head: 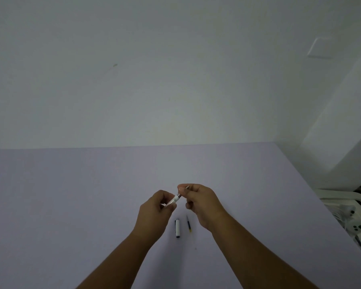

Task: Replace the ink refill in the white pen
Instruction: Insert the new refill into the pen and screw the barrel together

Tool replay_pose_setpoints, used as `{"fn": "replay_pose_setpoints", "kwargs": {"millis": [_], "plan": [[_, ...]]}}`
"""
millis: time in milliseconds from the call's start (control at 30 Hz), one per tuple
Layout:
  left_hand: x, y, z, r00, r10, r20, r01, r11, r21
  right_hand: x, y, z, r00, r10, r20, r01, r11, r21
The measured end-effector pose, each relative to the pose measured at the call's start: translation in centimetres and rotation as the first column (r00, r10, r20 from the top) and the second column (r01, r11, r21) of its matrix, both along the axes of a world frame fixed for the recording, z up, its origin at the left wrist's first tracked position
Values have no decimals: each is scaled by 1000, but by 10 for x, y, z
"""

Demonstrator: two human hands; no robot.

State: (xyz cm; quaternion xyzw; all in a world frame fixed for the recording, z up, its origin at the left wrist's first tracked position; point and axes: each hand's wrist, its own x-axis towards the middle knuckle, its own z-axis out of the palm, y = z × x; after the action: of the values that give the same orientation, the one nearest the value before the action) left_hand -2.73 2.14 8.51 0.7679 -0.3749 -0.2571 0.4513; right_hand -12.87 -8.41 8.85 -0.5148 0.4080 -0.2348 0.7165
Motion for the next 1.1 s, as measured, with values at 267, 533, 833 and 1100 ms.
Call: {"fn": "replay_pose_setpoints", "kwargs": {"millis": [267, 533, 833, 1100], "plan": [[25, 11, -20, 699, 215, -682, -136, 976, 169, 9, -12, -70, 713, 112, -692, -399, 877, -268], [36, 19, -36, 611, 209, -764, -139, 978, 156, 26, 14, -116, 575, -8, -818, -502, 786, -360], [37, 22, -29, 617, 167, -769, -82, 986, 148, 36, 11, -94, 783, 18, -621, -238, 932, -274], [31, 20, -19, 677, 126, -725, -1, 985, 170, 37, -24, -6, 991, -126, 53, 123, 990, 64]]}}
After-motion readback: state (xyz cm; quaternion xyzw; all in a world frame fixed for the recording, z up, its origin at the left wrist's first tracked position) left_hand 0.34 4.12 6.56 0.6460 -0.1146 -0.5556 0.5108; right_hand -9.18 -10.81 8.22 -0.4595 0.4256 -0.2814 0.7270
